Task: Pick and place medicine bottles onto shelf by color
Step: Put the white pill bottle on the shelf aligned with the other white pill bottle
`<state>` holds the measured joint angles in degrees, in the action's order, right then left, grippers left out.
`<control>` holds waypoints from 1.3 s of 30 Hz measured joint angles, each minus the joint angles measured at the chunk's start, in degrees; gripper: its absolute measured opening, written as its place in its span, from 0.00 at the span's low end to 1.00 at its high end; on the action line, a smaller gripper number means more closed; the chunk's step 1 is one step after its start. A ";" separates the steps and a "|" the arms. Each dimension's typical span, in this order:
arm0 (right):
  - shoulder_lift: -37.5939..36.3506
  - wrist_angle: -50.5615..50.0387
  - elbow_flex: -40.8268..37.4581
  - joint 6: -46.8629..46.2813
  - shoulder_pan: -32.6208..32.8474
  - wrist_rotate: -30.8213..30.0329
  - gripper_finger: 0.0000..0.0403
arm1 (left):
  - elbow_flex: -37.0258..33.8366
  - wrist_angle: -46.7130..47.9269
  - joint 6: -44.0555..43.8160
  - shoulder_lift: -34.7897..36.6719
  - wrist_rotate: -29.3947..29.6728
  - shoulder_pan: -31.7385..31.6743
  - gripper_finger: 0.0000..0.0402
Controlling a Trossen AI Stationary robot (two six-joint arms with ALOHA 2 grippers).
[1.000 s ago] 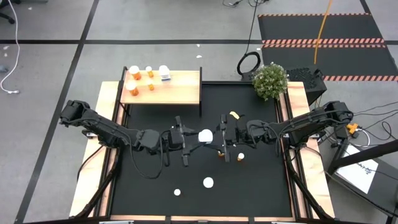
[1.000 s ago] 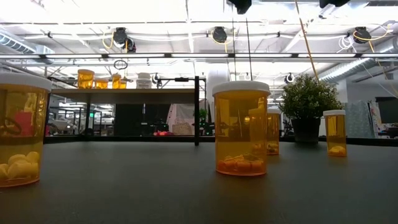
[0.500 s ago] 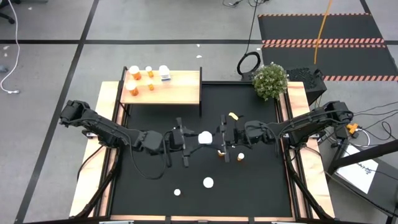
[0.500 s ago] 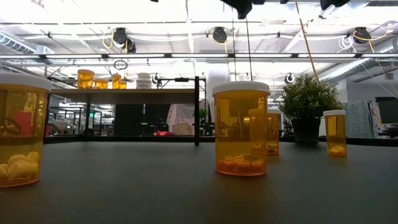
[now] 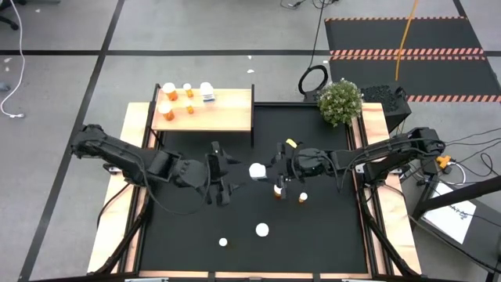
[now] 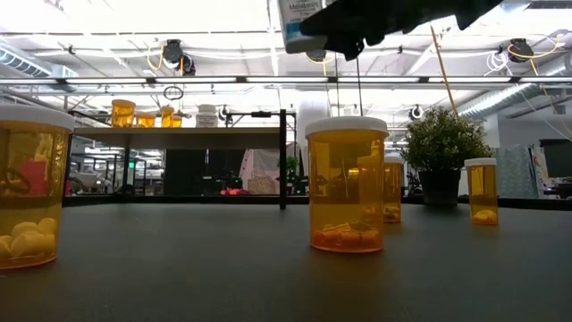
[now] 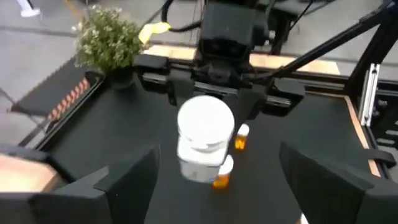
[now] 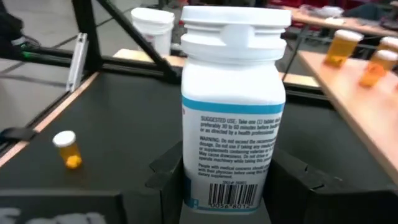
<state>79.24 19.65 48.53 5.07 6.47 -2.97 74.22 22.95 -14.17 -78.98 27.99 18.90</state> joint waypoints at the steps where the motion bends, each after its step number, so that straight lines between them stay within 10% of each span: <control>1: 0.00 -0.22 0.00 -0.33 -0.25 1.03 0.41 | 2.75 3.61 -0.65 -0.42 -0.22 -0.27 0.81; 27: 0.00 -1.94 0.02 -1.20 -1.26 3.15 0.41 | 56.35 55.36 7.91 -30.86 -22.63 -11.32 0.76; 39: 0.00 -2.34 0.02 -1.21 -1.26 3.09 0.41 | 60.48 56.95 7.62 -34.29 -21.71 -12.89 0.76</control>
<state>79.24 17.31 48.56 3.86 5.21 0.12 134.69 79.90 -6.54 -113.27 6.28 6.01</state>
